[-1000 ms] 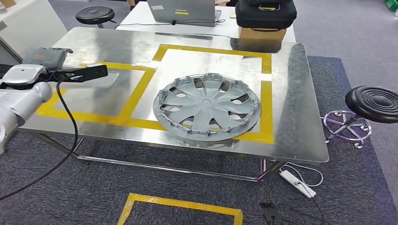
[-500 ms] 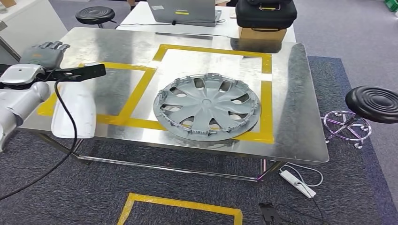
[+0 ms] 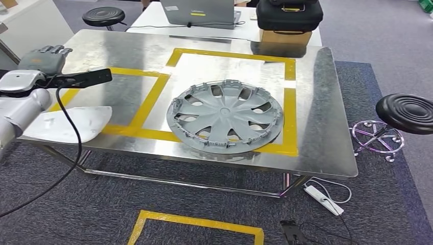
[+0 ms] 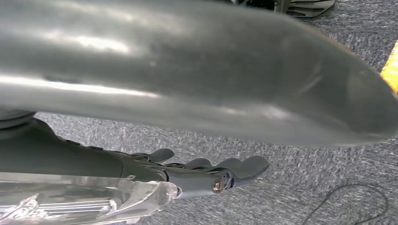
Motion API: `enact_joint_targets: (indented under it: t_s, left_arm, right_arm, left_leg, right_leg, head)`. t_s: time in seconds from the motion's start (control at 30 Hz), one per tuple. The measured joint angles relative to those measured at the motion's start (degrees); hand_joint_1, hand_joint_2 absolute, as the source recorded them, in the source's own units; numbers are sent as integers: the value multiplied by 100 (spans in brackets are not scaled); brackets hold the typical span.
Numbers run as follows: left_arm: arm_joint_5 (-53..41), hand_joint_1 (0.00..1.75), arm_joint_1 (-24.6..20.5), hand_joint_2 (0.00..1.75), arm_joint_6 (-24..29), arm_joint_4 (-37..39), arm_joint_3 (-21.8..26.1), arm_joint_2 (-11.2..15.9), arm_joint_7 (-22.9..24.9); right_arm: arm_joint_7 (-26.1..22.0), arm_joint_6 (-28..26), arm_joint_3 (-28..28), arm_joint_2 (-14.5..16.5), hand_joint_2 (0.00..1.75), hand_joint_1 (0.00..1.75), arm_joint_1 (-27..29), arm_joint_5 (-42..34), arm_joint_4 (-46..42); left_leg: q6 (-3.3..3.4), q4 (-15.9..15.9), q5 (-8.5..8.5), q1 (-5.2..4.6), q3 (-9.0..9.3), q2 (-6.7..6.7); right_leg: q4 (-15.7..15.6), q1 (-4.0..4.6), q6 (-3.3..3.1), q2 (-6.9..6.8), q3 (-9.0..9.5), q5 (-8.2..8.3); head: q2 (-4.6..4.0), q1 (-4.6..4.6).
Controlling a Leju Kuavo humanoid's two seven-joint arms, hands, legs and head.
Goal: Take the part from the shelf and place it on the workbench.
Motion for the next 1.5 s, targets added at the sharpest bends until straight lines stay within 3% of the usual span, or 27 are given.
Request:
enact_joint_targets:
  t_s: [1.5]
  left_arm:
    - [65,0,48,0,-287,0,315,2,-557]
  right_arm:
    - [-6,44,23,0,0,0,-26,-3,0]
  left_leg:
    - [2,0,-3,-5,0,0]
  right_leg:
    - [-4,-7,1,0,2,0]
  head:
    - [0,-1]
